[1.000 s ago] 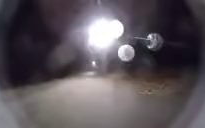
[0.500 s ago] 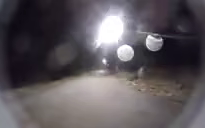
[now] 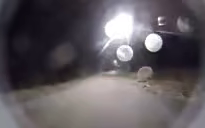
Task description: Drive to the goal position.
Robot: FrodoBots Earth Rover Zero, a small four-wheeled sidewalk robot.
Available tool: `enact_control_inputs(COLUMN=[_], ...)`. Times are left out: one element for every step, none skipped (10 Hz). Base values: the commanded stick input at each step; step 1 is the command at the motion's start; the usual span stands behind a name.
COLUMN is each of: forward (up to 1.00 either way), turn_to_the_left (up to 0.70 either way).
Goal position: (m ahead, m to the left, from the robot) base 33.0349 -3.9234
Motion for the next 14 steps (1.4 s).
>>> enact_control_inputs(forward=[0.70, 0.70, 0.70, 0.70, 0.70, 0.70, 0.70, 0.70, 0.70, 0.70, 0.70, 0.70, 0.70, 0.70], turn_to_the_left=[0.03, 0.03, 0.03, 0.02, 0.00, -0.06, -0.18, -0.18, -0.18, -0.18, -0.12, -0.04, -0.03, -0.03])
